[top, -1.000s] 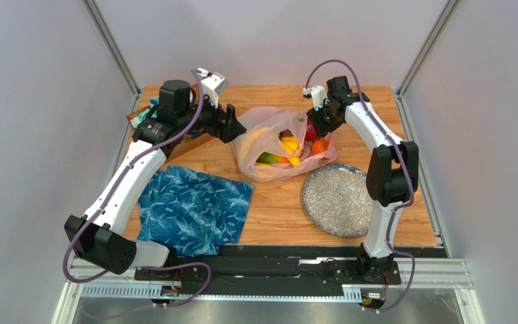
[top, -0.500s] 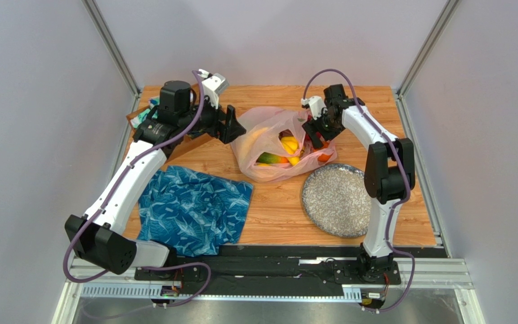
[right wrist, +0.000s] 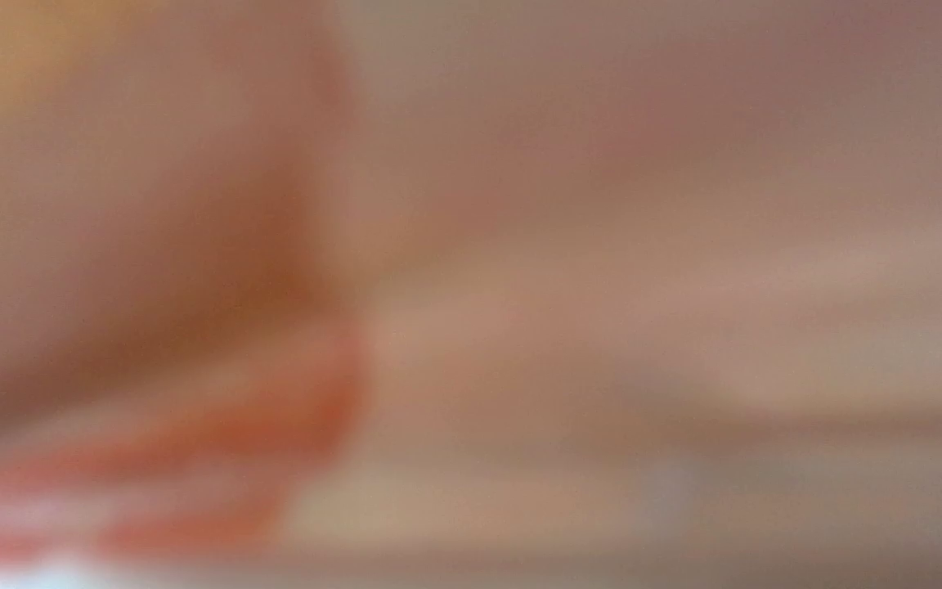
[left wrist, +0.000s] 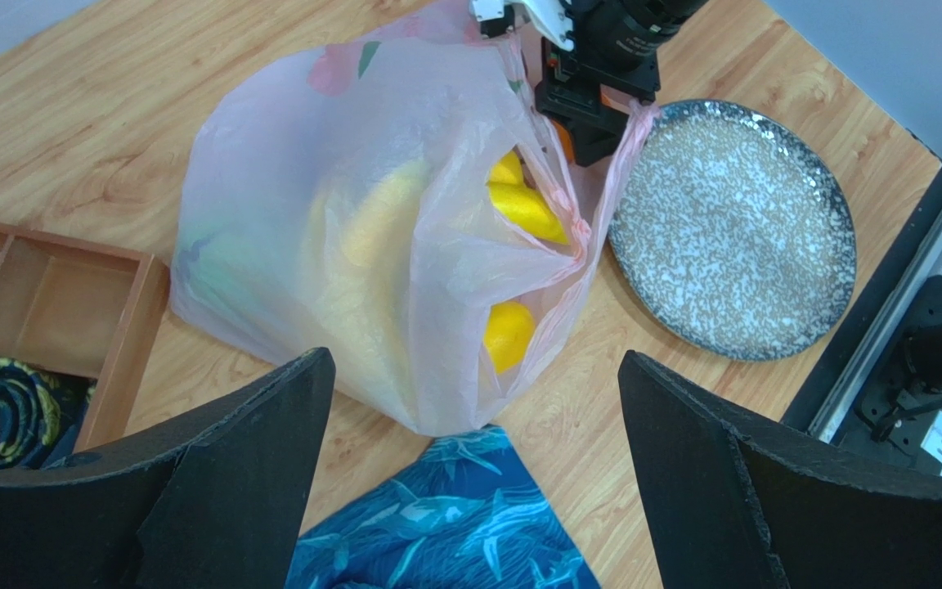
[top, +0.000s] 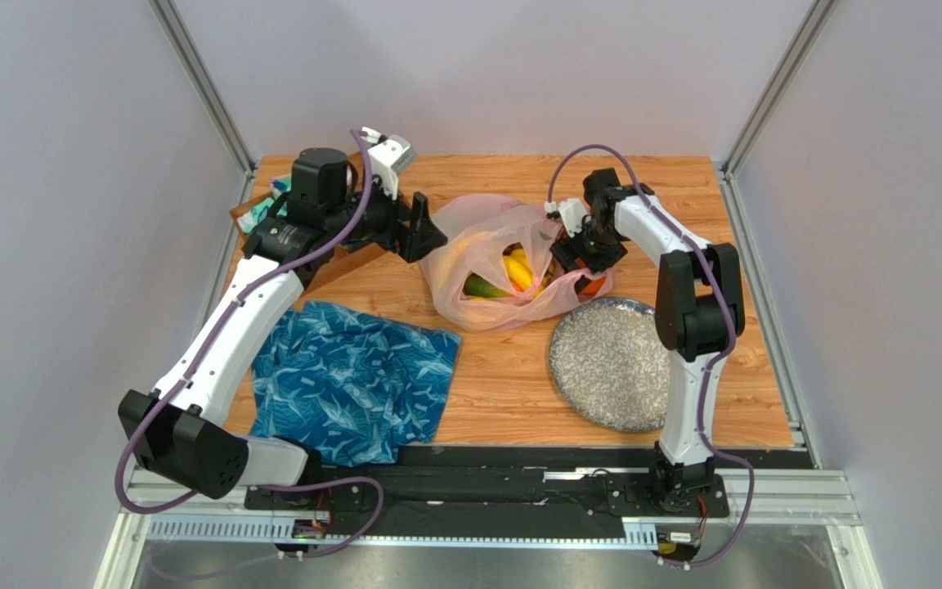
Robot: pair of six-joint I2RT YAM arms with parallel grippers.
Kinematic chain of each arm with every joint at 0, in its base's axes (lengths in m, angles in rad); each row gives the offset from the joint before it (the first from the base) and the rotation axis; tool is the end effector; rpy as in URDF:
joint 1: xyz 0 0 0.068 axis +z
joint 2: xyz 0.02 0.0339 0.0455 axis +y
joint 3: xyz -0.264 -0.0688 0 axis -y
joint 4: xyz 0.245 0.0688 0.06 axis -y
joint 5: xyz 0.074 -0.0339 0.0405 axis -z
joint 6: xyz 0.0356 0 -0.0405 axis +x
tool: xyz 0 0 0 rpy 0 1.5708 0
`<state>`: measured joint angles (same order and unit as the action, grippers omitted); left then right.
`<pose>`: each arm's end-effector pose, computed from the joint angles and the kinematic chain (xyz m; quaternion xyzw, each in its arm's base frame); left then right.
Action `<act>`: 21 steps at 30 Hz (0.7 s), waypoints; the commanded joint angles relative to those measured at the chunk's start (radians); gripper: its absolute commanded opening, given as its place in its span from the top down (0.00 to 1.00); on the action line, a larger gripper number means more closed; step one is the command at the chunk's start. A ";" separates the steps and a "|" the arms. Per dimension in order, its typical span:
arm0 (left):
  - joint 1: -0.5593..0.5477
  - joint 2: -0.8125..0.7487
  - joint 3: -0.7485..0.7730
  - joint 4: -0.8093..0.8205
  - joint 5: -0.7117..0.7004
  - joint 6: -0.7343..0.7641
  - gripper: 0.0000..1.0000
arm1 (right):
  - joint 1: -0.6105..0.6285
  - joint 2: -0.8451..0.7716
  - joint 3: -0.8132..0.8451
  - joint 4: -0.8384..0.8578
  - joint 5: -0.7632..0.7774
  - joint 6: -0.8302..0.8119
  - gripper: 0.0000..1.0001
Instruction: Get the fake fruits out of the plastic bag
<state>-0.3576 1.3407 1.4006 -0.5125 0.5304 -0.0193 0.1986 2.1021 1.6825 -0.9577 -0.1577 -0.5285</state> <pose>0.2700 -0.1201 0.3993 0.2748 0.7830 -0.3142 0.4612 0.4135 0.0889 0.1890 -0.3599 0.9247 0.0615 0.1079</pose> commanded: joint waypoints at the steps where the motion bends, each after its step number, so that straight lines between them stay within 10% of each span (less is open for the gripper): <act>1: 0.005 -0.026 -0.008 0.009 0.010 0.018 0.05 | -0.004 -0.082 0.020 -0.007 0.015 -0.021 0.36; 9: 0.006 -0.028 -0.005 0.014 0.013 0.018 0.05 | -0.005 -0.248 -0.078 0.094 0.017 -0.018 0.18; 21: 0.006 -0.034 -0.018 0.016 0.017 0.018 0.05 | -0.004 -0.146 0.077 0.079 -0.031 -0.099 0.23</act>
<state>-0.3569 1.3407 1.3911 -0.5133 0.5343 -0.0189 0.1986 1.9099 1.6718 -0.8906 -0.1684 -0.5755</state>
